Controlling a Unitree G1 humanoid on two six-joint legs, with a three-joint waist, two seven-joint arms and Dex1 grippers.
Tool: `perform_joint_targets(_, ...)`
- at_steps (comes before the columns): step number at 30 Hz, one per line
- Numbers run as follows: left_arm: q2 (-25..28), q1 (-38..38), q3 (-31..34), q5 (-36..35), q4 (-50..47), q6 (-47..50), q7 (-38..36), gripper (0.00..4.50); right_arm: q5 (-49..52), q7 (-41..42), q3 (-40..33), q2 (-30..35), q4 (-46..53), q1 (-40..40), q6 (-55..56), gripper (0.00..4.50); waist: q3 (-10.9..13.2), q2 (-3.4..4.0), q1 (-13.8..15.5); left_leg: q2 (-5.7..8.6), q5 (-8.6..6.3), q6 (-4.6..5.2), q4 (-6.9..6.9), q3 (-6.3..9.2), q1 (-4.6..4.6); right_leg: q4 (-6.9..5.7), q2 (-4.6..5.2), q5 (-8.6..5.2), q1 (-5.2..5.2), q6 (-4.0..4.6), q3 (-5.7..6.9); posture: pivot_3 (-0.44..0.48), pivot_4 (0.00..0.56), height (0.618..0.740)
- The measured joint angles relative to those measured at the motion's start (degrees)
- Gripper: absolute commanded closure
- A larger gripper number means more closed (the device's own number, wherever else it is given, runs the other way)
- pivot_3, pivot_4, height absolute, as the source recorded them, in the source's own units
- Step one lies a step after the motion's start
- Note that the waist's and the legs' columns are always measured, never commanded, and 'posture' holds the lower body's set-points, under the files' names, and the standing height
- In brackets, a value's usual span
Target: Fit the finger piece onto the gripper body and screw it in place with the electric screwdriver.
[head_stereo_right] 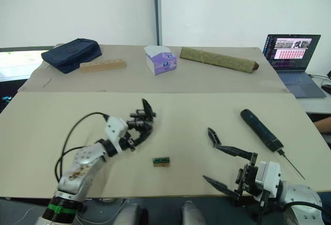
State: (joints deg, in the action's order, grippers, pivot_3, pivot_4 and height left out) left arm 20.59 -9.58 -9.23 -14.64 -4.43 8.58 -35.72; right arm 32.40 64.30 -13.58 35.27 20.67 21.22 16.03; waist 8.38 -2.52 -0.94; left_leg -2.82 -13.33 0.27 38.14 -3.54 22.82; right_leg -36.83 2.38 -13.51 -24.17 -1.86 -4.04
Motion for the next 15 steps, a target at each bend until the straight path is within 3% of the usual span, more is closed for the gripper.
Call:
perform_joint_targets(8,-1.69,-4.15,-3.20,5.00,9.30,-4.82,-3.82,2.15,0.36,-0.79,-1.49,0.17,1.78,2.28,-0.62,0.00,0.01,0.01,0.34,0.07,0.00,0.00,0.00,0.02,0.09,0.09,0.08,-0.02,0.00,-0.06,0.00,0.000,0.150,0.740)
perform_joint_targets(15,-2.19,-4.26,-4.70,6.89,10.87,-8.75,-6.51,2.15,0.27,-1.09,-1.82,0.11,1.36,1.83,-0.58,0.00,0.00,0.02,0.39,0.08,0.00,0.00,0.01,0.03,0.05,0.07,0.10,-0.02,0.03,-0.07,0.00,0.000,0.150,0.740)
